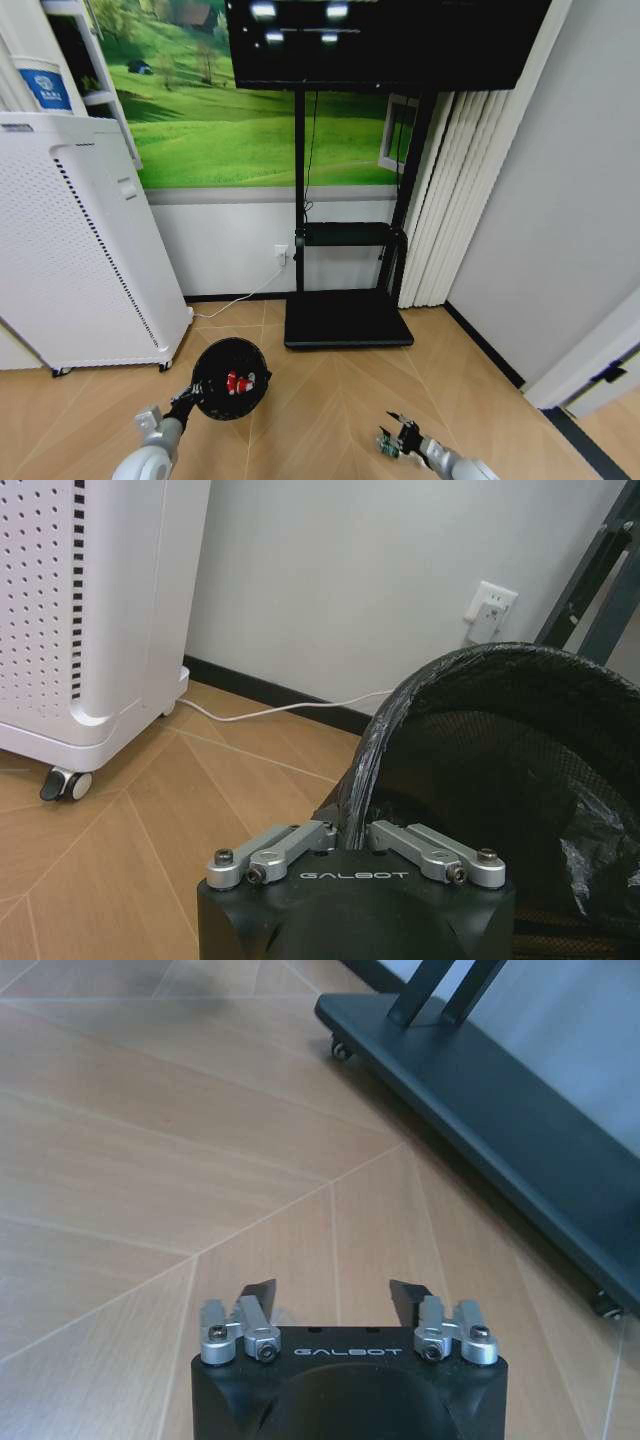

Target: Pick up the trash bin and place the garbage on the floor into it.

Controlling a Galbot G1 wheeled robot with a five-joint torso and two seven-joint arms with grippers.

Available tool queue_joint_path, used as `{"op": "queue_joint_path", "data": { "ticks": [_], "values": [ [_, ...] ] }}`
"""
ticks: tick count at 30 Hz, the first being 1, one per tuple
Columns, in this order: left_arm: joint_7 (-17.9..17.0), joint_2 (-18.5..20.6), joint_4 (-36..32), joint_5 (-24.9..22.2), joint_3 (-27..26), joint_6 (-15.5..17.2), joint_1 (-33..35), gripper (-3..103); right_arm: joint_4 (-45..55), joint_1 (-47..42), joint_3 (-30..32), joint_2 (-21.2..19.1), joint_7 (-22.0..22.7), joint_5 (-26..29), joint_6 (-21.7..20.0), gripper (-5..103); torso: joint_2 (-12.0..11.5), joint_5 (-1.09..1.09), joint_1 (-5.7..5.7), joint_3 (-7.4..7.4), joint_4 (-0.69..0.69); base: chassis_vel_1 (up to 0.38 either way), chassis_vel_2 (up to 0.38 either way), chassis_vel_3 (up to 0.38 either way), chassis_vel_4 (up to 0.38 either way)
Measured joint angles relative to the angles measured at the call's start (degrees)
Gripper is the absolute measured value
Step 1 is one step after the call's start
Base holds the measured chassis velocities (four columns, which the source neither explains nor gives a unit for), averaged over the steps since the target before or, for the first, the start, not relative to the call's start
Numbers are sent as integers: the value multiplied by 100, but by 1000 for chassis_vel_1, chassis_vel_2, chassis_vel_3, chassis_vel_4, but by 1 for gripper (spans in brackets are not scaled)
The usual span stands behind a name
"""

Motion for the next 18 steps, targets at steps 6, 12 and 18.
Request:
{"op": "queue_joint_path", "data": {
  "ticks": [6, 12, 18],
  "values": [
    [12, -49, 47, 31, 19, -26, -9, 1, -124, 12, -66, 6, -26, -121, -4, 88, 0, 0, 0, 0, 0, 0, 0, 0, 0],
    [44, -73, 91, 33, 21, -45, -13, 1, -715, 493, -271, 19, -183, -384, -19, 100, 0, 0, 0, 0, 2, 0, 0, 0, 0],
    [45, -79, 106, 24, 10, -50, -20, 1, -1279, 766, -343, 58, -305, -633, 110, 100, 0, 0, 0, 0, 0, 0, 0, 0, 0]
  ]
}}
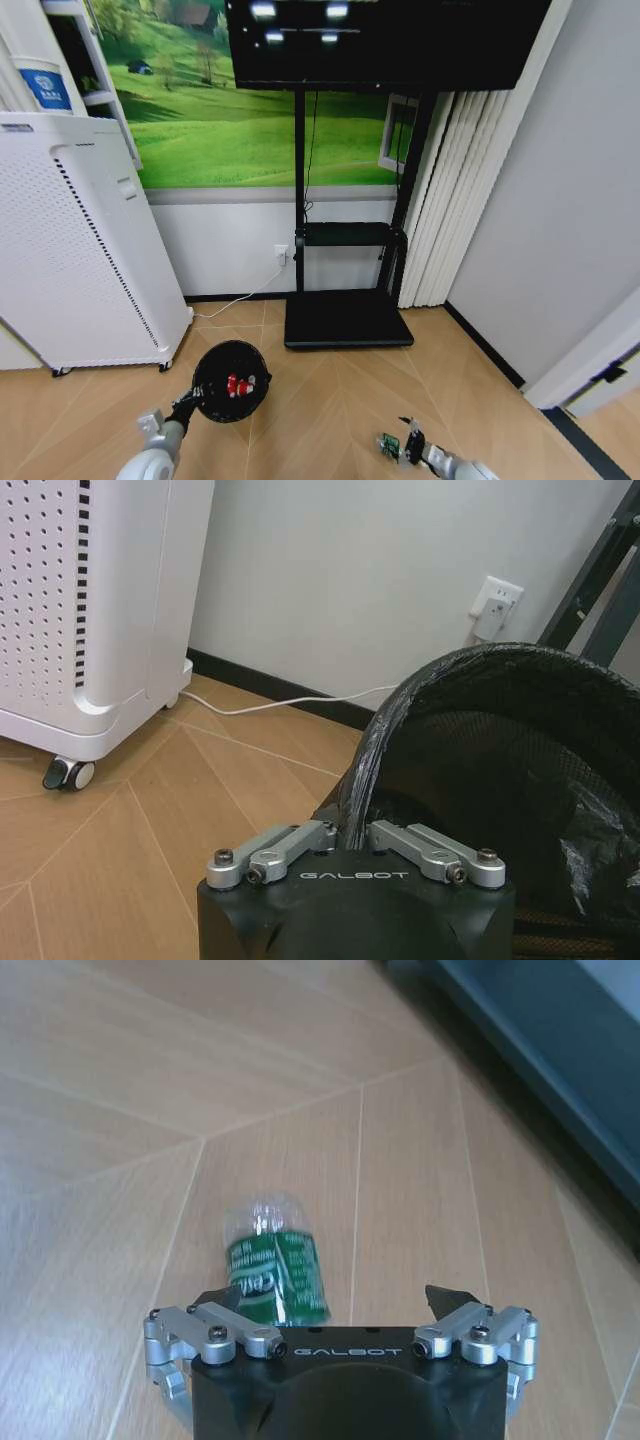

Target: Pick up the trash bin and place the garbage on the floor into it.

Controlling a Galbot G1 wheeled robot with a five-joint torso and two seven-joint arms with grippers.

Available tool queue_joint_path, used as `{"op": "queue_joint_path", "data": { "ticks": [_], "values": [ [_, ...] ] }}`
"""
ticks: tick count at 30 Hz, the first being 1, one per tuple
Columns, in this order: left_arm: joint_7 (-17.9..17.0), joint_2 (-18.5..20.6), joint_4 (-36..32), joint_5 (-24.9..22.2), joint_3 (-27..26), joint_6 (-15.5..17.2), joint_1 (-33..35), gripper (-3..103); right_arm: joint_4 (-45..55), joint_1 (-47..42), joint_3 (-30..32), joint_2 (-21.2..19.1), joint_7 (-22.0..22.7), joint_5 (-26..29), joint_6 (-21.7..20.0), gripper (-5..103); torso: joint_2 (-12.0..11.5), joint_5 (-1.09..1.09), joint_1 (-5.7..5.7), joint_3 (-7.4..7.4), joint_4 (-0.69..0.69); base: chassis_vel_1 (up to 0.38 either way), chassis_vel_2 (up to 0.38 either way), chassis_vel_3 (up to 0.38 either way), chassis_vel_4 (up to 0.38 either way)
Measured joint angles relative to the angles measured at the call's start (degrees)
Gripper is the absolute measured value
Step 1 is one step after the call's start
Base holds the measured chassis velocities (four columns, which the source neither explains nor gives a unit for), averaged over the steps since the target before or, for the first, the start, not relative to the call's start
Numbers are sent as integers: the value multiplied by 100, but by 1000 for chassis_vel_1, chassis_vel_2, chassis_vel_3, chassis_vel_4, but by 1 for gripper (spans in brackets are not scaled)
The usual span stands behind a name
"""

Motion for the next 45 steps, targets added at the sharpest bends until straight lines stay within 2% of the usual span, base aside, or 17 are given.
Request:
{"op": "queue_joint_path", "data": {
  "ticks": [14, 16, 18, 19, 21, 22, 24, 27, 30, 34, 35, 37, 39, 40, 45],
  "values": [
    [-50, 77, 27, -37, 77, -7, -62, 1, -630, 236, -31, 88, -112, -371, 101, 101, 0, 0, 0, 0, 0, 0, 0, 0, 0],
    [-66, 82, 20, -46, 83, -3, -64, 1, -648, 247, -51, 104, -179, -427, 105, 92, 0, 0, 0, 0, 1, 0, 0, 0, 0],
    [-67, 82, 20, -46, 84, -3, -64, 1, -656, 250, -58, 109, -191, -439, 105, 92, 0, 0, 0, 0, 1, 0, 0, 0, 0],
    [-69, 81, 20, -45, 89, -3, -62, 1, -690, 259, -81, 123, -222, -487, 104, 82, 0, 0, 0, 0, 1, 0, 0, 0, 0],
    [-69, 78, 20, -43, 91, -3, -58, 1, -712, 263, -92, 131, -244, -523, 104, 82, 0, 0, 0, 0, 1, 0, 0, 0, 0],
    [-69, 73, 21, -41, 94, -3, -53, 1, -730, 267, -105, 136, -254, -590, 98, 71, 0, 0, 0, 0, 1, 0, 0, 0, 0],
    [-69, 69, 21, -39, 94, -3, -47, 1, -733, 271, -114, 138, -253, -650, 79, 71, 0, 0, 0, 0, 1, 0, 0, 0, 0],
    [-69, 54, 26, -35, 75, -10, -34, 1, -731, 289, -151, 141, -249, -827, 23, 54, 0, -2, 0, -1, 1, 0, 0, 0, 0],
    [-71, 54, 30, -34, 69, -14, -35, 1, -726, 289, -153, 141, -249, -833, 21, 49, 0, -1, 0, -1, 1, 0, 0, 0, 0],
    [-97, 54, 32, -33, 90, -14, -65, 1, -650, 258, -125, 134, -257, -768, 28, 33, 0, 1, 0, -1, 1, 0, 0, 0, 0],
    [-97, 54, 32, -33, 90, -14, -65, 1, -650, 258, -125, 134, -257, -768, 28, 33, 0, 1, 0, -1, 1, 0, 0, 0, 0],
    [-113, 56, 36, -33, 129, -15, -90, 1, -559, 212, -88, 132, -244, -667, 29, 27, 0, 1, 0, 0, 0, 0, 0, 0, 0],
    [-119, 60, 44, -32, 144, -14, -104, 1, -525, 197, -65, 132, -236, -627, 35, 27, 0, 1, 0, 0, 0, 0, 0, 0, 0],
    [-126, 65, 58, -32, 163, -14, -119, 1, -490, 179, -35, 140, -218, -570, 55, 21, 0, 1, 0, 0, 0, 0, 0, 0, 0],
    [-143, 103, 84, -31, 229, -5, -164, 1, -295, 108, 55, 155, -147, -382, 61, 20, 0, 0, 0, 0, 1, 0, 0, 0, 0]
  ]
}}
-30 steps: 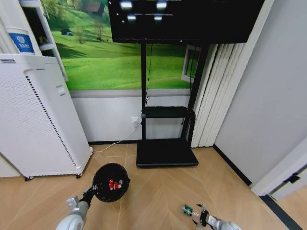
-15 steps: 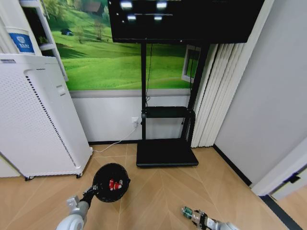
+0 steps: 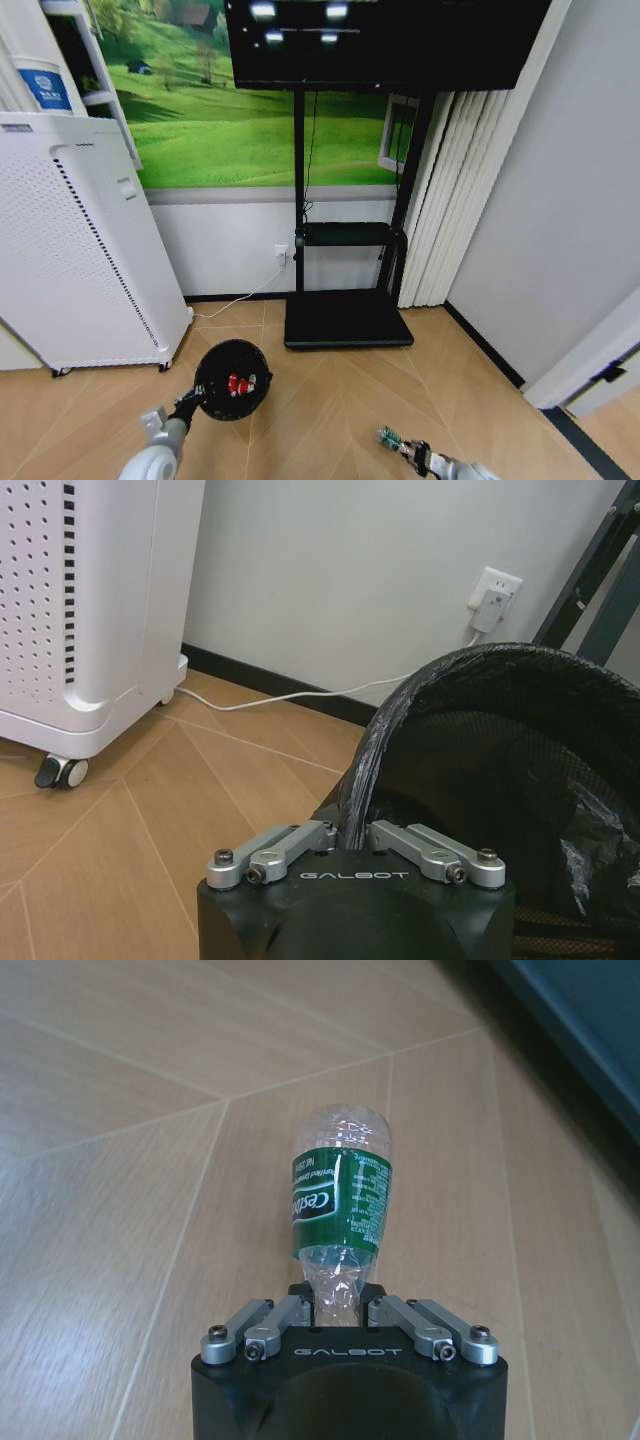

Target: Pick up the trash bin and place the garbage on the floor into it.

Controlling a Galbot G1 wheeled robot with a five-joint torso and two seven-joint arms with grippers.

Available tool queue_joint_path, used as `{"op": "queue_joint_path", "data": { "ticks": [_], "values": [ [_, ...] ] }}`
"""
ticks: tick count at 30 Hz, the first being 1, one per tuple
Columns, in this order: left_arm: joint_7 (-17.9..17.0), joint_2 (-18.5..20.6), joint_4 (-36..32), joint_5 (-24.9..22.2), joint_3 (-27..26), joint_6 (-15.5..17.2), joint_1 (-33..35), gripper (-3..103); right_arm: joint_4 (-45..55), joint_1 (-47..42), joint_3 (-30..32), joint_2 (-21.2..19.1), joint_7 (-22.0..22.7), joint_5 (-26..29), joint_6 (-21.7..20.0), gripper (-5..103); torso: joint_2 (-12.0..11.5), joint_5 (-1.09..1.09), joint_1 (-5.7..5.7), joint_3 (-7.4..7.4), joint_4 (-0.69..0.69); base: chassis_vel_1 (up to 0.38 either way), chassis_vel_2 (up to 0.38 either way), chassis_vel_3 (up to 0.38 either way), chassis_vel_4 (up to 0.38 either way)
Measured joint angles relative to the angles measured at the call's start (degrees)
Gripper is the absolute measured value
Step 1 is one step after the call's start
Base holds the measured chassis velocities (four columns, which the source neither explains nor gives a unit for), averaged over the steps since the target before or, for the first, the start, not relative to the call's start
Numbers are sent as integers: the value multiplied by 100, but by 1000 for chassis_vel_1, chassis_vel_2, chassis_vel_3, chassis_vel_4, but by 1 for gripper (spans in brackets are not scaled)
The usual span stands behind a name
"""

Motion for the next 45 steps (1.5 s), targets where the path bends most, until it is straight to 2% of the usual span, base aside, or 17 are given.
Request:
{"op": "queue_joint_path", "data": {
  "ticks": [4, 7, 8, 10, 14, 16, 17, 19, 21, 26, 28, 29, 30, 32, 33, 40, 45],
  "values": [
    [-29, 30, 6, -5, 46, 13, -32, 1, 159, -58, 65, 8, 80, 145, 30, 20, 0, 0, 0, 0, 0, 0, 0, 0, 0],
    [-36, 89, 105, -100, 154, 60, -109, 1, 573, -135, 216, 42, 179, 732, 138, 20, -1, -1, 0, 0, -3, 0, 0, 0, 0],
    [-36, 89, 105, -100, 154, 60, -109, 1, 573, -135, 216, 42, 179, 732, 138, 20, -1, -1, 0, 0, -3, 0, 0, 0, 0],
    [0, 135, 165, -189, 222, 120, -139, 1, 1150, -139, 179, 21, 319, 1418, 137, 20, 0, 0, 0, 0, 2, 0, 0, 0, 0],
    [56, 195, 272, -169, 363, 130, -244, 1, 1716, -169, 155, -11, 357, 1788, 147, 20, 0, -3, 0, 0, 2, 0, 0, 0, 0],
    [64, 261, 409, -103, 563, 129, -437, 1, 2372, -325, 177, -32, 360, 2069, 148, 20, 0, 0, 0, 0, 3, 0, 0, 0, 0],
    [64, 261, 409, -103, 563, 129, -437, 1, 2372, -325, 177, -32, 360, 2069, 148, 20, 0, 0, 0, 0, 3, 0, 0, 0, 0],
    [80, 344, 539, -117, 782, 119, -662, 1, 3099, -644, 276, -48, 362, 2257, 146, 20, 0, -2, 0, 0, -2, 0, 0, 0, 0],
    [105, 376, 586, -124, 850, 111, -731, 1, 3300, -736, 286, -54, 362, 2304, 148, 20, 0, -2, 0, 0, -3, 0, 0, 0, 0],
    [420, 553, 839, -142, 1259, 28, -1095, 1, 4101, -1080, 233, -32, 364, 2387, 193, 20, 0, -1, 0, 0, -1, 0, 0, 0, 0],
    [663, 618, 918, -144, 1535, -23, -1223, 1, 4355, -1173, 140, -2, 354, 2381, 226, 20, 0, -1, 0, 0, 0, 0, 0, 0, 0],
    [663, 618, 918, -144, 1535, -23, -1223, 1, 4355, -1173, 140, -2, 354, 2381, 226, 20, 0, -1, 0, 0, 0, 0, 0, 0, 0],
    [880, 671, 985, -71, 1771, -101, -1330, 1, 4500, -1226, 81, 5, 325, 2368, 235, 20, 0, -1, 0, 0, 1, 0, 0, 0, 0],
    [943, 693, 1010, -38, 1859, -130, -1372, 1, 4525, -1236, 70, 5, 312, 2368, 236, 20, 0, -1, 0, 0, 0, 0, 0, 0, 0],
    [1080, 752, 1062, 23, 2100, -186, -1483, 1, 4579, -1266, 16, 5, 256, 2368, 232, 20, 0, 0, 0, 0, 0, 0, 0, 0, 0],
    [1215, 792, 1134, 22, 2804, -268, -1825, 1, 4505, -1243, -150, 93, 120, 2323, 238, 20, 0, 2, 0, 0, -1, 0, 0, 0, 0],
    [1215, 442, 1259, 56, 3285, -334, -1981, 1, 4586, -1253, -321, 129, -11, 2356, 126, 20, 0, 0, 0, 0, 0, 0, 0, 0, 0]
  ]
}}
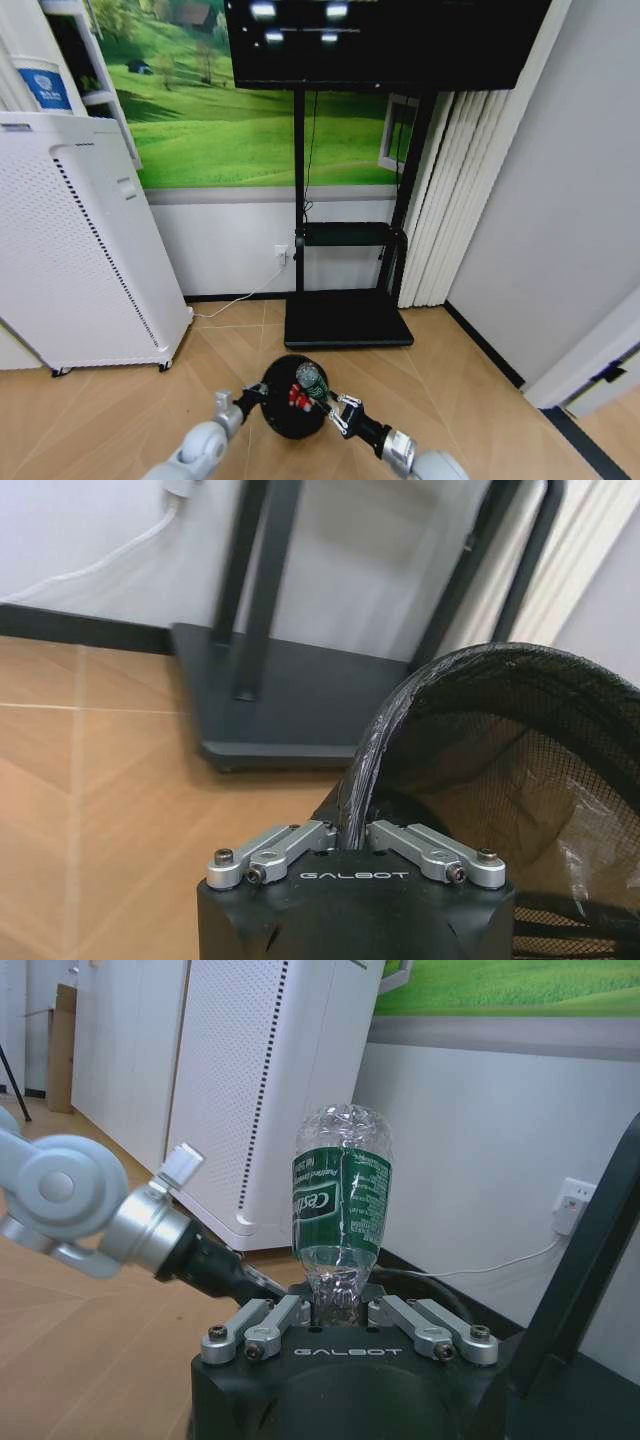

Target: Pick up the trash bin and place the garbage on the floor into it.

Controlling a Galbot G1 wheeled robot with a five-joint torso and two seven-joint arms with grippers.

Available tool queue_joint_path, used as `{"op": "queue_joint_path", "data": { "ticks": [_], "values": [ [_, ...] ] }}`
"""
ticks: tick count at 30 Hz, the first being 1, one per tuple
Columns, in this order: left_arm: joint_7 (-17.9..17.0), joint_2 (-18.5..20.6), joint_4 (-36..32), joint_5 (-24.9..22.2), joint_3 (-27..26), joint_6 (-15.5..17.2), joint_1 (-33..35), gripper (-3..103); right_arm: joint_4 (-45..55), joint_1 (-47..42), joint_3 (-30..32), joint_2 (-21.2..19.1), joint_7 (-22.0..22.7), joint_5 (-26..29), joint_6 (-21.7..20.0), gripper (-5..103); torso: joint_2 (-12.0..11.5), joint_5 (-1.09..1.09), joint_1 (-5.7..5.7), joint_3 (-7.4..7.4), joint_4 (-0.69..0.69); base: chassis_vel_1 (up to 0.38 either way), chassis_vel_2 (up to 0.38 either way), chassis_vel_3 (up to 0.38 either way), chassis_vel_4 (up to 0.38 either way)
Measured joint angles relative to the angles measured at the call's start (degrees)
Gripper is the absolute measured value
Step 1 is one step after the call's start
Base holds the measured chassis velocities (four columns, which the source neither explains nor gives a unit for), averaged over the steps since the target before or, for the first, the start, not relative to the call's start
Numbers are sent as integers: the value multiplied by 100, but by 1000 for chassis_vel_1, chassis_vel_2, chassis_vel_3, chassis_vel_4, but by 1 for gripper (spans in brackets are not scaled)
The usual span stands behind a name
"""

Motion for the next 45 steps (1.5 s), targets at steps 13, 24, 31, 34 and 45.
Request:
{"op": "queue_joint_path", "data": {
  "ticks": [13, 24, 31, 34, 45],
  "values": [
    [-54, -358, -71, 154, 117, -3, 230, 1, -242, 308, -375, 2, 10, 15, -52, 18, 0, 1, 0, 0, 1, 0, 0, 0, 0],
    [-123, -488, -227, 131, -209, -18, 469, 1, -365, 480, -384, 12, 36, 55, -128, 59, 0, 0, 0, 0, 0, 0, 0, 0, 0],
    [-134, -503, -278, 139, -265, -18, 558, 1, -374, 466, -379, 43, 26, 52, -124, 80, -1, 0, 0, 0, 0, 0, 0, 0, 0],
    [-154, -497, -309, 137, -325, -18, 575, 1, -373, 465, -333, 49, 34, 63, -120, 91, 0, 0, 0, 0, 0, 0, 0, 0, 0],
    [-973, -342, -1327, -136, -1875, 127, 1345, 1, 73, 189, 707, 367, 873, 730, -457, 100, 0, -2, 0, 0, 0, 0, 0, 0, 0]
  ]
}}
